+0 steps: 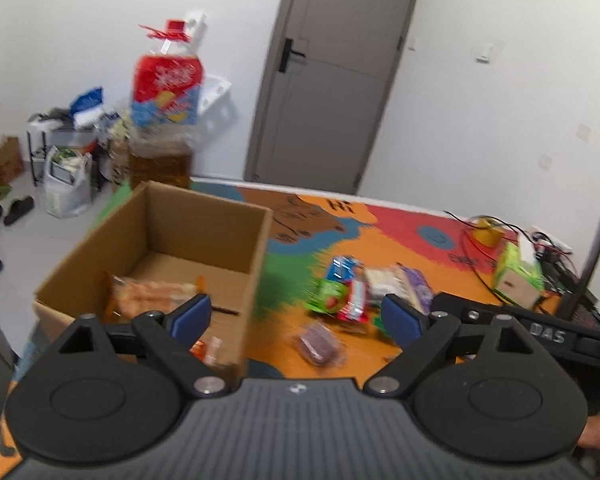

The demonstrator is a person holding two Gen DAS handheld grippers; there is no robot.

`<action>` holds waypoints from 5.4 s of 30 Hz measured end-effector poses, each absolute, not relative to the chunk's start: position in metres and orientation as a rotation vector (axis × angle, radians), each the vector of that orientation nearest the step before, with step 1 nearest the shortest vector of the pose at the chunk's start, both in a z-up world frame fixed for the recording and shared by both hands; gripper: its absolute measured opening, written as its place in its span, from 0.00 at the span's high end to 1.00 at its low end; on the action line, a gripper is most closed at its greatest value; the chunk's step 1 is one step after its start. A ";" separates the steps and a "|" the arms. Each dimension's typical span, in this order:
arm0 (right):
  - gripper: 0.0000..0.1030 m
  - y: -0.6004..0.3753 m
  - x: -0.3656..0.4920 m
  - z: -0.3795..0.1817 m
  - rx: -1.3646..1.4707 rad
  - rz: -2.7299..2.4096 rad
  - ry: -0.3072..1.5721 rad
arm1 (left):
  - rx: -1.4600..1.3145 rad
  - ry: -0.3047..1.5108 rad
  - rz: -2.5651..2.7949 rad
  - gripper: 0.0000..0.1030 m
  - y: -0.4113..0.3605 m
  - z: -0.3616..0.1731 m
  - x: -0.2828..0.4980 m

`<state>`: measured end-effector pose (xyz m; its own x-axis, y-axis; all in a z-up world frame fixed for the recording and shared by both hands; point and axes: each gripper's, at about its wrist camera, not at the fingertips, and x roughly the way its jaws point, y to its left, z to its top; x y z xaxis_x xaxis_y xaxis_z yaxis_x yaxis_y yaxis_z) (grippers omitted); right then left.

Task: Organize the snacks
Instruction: 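Move both open tools back from the box toward the snacks, then grasp the purple-brown cake pack with the left tool while the right grasps the blue candy pack, then carry both packs over the cardboard box and open both tools, then move both open tools back from the box toward the snacks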

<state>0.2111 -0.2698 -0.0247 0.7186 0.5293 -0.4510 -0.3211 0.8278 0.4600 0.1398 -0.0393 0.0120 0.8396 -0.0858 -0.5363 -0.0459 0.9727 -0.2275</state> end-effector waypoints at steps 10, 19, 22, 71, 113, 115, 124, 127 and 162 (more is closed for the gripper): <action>0.19 -0.303 0.217 -0.043 0.398 0.424 0.621 | -0.219 0.588 -0.044 0.12 -0.066 0.006 0.150; 0.25 -0.331 0.228 -0.065 0.406 0.331 0.636 | -0.247 0.583 -0.014 0.14 -0.086 -0.015 0.166; 0.35 -0.341 0.234 -0.074 0.427 0.305 0.656 | -0.244 0.596 -0.014 0.14 -0.095 -0.024 0.174; 0.76 -0.335 0.245 -0.081 0.367 0.276 0.609 | -0.206 0.605 0.063 0.69 -0.098 -0.074 0.204; 0.77 -0.190 0.231 -0.004 0.303 0.573 0.494 | -0.227 0.432 0.188 0.69 0.012 0.006 0.144; 0.77 -0.183 0.233 -0.002 0.307 0.585 0.494 | -0.230 0.437 0.197 0.69 0.021 0.007 0.147; 0.77 -0.149 0.243 0.002 0.291 0.635 0.503 | -0.260 0.471 0.230 0.69 0.053 0.002 0.162; 0.77 -0.140 0.246 0.003 0.288 0.650 0.507 | -0.276 0.495 0.227 0.68 0.059 0.000 0.164; 0.34 -0.184 0.225 -0.005 0.305 0.567 0.602 | -0.308 0.479 0.239 0.14 0.035 0.012 0.126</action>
